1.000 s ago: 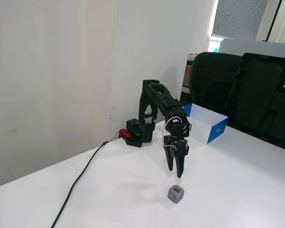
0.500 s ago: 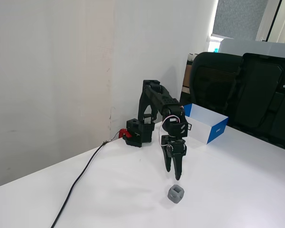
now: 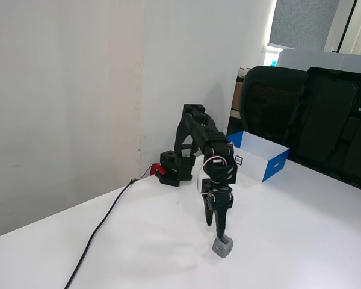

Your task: Grasp the gray block and put it in the box.

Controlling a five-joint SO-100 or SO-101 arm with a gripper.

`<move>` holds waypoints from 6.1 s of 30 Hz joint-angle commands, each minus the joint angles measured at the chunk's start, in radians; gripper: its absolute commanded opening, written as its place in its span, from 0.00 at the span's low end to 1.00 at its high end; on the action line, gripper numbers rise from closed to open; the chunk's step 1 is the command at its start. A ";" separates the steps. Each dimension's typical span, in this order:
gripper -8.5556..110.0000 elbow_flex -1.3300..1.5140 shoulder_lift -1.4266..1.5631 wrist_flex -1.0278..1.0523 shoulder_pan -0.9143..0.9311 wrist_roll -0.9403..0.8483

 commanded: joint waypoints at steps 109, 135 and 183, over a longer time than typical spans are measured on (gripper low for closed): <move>0.07 0.621 0.870 -0.058 0.669 -0.118; 0.07 0.328 0.959 0.080 1.250 0.021; 0.34 0.275 0.554 -0.213 1.690 -0.051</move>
